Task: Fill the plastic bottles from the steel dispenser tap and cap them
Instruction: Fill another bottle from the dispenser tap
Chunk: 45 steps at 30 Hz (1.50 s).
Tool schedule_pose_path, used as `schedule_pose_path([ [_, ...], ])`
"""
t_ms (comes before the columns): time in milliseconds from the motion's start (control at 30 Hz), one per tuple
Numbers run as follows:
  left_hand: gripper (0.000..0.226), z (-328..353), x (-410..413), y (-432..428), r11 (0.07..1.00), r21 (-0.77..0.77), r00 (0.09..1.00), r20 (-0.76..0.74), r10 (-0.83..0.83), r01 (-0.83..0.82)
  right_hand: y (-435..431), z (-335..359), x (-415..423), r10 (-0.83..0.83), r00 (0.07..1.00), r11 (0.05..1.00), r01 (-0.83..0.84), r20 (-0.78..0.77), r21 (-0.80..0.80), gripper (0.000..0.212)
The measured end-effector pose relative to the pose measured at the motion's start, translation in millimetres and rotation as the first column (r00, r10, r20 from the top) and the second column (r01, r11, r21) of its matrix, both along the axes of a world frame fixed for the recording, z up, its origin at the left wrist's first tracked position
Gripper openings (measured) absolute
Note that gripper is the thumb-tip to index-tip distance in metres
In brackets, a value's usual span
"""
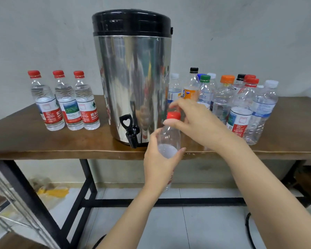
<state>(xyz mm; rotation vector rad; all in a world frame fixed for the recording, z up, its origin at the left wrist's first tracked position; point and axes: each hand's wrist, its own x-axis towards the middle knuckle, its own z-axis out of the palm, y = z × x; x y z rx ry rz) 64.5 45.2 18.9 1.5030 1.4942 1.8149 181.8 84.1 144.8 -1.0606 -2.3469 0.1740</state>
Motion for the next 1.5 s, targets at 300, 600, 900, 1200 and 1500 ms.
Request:
schedule_pose_path([
  [300,0.073,-35,-21,-26,0.993,-0.115,1.000,0.017,0.003,-0.001,5,-25,-15,0.153,0.982,0.981,-0.138,0.110,-0.133,0.024],
  [600,0.069,-70,-47,-32,0.926,-0.375,0.989,0.149,0.011,0.046,32,-56,-11,0.163,0.984,0.960,-0.175,-0.072,-0.217,0.027],
  [900,0.074,-81,-72,-29,0.893,-0.436,0.962,0.178,0.208,-0.112,79,-128,-17,-0.239,0.963,0.940,0.262,0.126,-0.219,0.036],
  [1200,0.072,-69,-76,-22,0.920,-0.378,0.966,0.180,0.186,-0.106,82,-132,-22,-0.285,0.952,0.932,0.302,0.110,-0.203,0.033],
  [1500,0.075,-68,-76,-24,0.937,-0.324,0.963,0.182,0.196,-0.130,44,-77,-49,-0.101,0.977,0.991,0.116,-0.187,0.071,0.030],
])
